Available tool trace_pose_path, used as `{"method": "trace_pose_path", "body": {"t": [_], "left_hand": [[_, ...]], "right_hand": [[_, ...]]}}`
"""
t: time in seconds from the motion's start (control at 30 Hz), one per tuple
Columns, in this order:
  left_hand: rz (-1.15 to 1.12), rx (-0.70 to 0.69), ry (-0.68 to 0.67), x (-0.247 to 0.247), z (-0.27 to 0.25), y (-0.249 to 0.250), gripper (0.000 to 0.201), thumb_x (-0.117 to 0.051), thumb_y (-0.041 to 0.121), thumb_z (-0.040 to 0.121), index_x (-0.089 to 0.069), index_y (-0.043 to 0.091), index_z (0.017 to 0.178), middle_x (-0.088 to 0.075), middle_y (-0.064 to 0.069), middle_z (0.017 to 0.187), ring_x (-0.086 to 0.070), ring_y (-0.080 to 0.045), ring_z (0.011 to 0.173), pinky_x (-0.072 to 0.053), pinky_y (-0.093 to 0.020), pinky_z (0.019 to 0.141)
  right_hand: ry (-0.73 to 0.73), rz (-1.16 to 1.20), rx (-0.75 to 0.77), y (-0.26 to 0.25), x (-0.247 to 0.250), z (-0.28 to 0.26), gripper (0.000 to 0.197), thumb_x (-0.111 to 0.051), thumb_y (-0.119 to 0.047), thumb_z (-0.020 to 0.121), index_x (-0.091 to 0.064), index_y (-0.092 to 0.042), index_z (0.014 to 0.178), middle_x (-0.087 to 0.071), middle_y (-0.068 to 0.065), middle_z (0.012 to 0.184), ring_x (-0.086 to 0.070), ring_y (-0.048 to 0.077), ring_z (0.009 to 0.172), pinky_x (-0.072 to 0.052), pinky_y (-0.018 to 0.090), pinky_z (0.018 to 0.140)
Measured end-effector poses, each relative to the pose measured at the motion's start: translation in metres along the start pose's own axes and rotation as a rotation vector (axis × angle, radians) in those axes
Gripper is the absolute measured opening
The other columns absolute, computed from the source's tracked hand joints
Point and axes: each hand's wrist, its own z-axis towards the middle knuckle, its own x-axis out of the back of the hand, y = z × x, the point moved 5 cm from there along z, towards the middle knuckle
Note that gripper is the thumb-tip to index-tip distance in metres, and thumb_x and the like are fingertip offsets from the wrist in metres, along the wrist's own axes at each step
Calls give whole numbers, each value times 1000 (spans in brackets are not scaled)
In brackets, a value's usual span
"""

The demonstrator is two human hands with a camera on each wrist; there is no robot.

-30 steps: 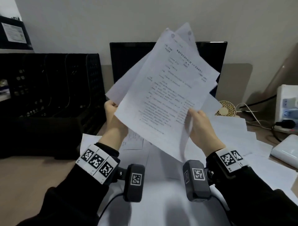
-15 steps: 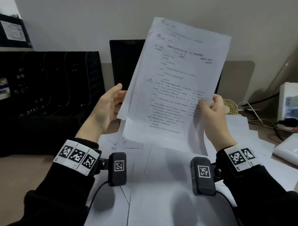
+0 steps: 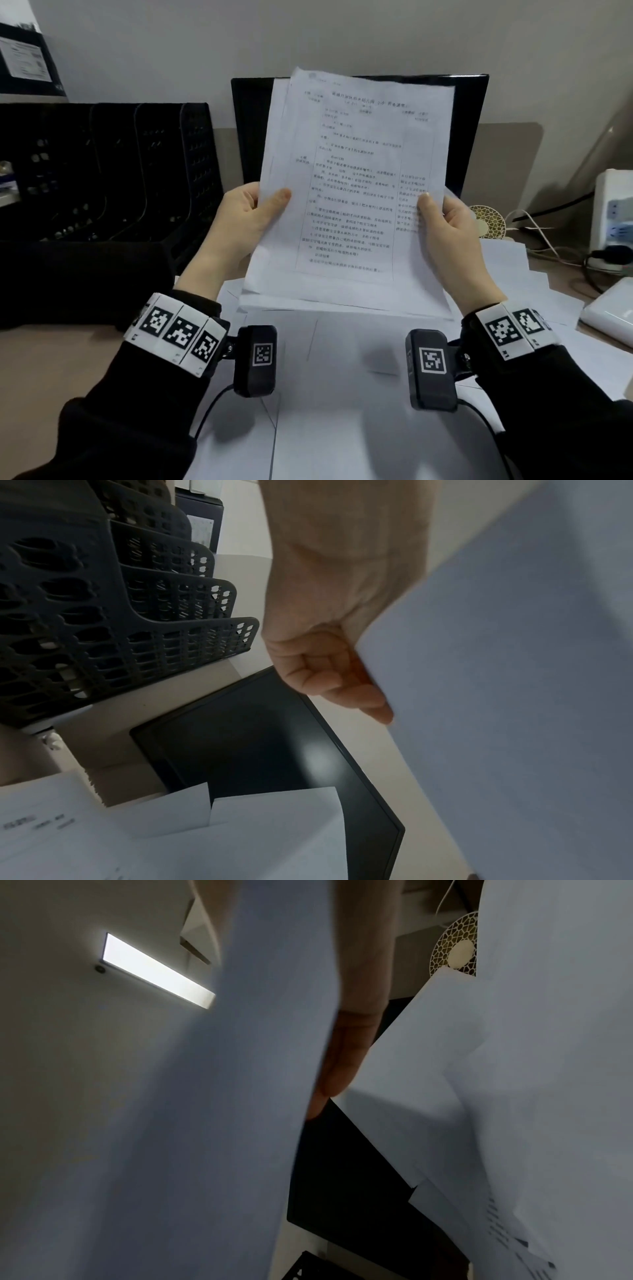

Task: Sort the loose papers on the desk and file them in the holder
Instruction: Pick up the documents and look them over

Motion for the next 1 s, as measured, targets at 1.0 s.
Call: {"method": "trace_pose_path", "body": {"t": [1.0], "left_hand": [[640,763,-271,50,-10,-61,37,-44,44,97,-62,16,114,-67,6,108,-61,-11,103,-49,-36,87]], "right_hand": [[52,112,-4,-8,7,15,32,-48,3,92,-49,3,124,-66,9,116,-67,16,101,-53,26,83]]}}
